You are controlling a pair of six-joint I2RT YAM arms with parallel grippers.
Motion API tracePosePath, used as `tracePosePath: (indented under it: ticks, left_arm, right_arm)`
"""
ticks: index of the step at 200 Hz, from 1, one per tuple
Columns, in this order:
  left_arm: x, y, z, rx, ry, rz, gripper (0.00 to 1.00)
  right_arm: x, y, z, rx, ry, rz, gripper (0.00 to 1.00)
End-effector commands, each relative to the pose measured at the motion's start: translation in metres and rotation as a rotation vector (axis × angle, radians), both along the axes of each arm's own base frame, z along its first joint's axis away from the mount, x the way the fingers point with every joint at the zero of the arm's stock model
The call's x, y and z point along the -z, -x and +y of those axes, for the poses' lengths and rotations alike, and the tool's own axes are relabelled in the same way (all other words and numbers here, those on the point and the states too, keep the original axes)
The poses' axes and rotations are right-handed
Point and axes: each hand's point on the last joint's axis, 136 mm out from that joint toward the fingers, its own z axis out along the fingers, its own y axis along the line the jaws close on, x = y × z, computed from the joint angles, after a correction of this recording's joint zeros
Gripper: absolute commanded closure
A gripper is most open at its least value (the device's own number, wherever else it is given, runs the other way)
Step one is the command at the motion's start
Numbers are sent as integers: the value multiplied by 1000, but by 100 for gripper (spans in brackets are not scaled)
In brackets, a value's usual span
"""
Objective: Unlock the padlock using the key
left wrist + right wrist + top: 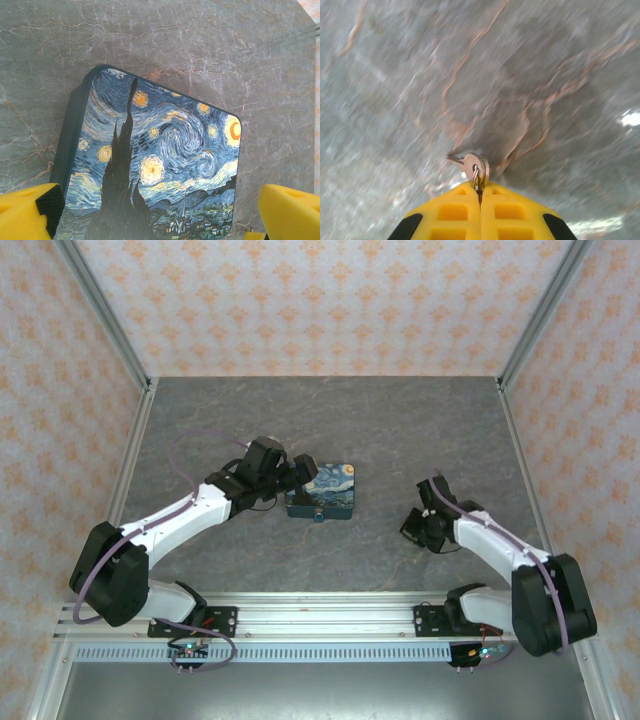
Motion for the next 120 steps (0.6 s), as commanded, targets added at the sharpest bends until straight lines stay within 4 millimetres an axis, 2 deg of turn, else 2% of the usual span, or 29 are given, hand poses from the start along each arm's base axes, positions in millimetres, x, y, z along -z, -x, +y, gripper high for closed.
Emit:
tracePosePath:
  ticks: [1, 60, 93, 105, 120]
  left_arm:
    - [1, 2, -4, 9, 5, 6, 0]
    - [4, 1, -9, 17, 7, 18, 0]
    - [5, 1, -9, 19, 0, 21, 0]
    - [5, 2, -9, 23, -5, 24, 0]
    - [4, 2, -9, 24, -4, 25, 0]
  right_arm:
    - [-8, 14, 22, -18, -99, 4, 100]
    - [0, 40, 67, -134, -121, 17, 100]
    - [3, 45, 81, -199, -100, 29, 100]
    - [-1, 45, 79, -220, -76, 27, 85]
    - [-6, 43, 72, -241, -22, 18, 71]
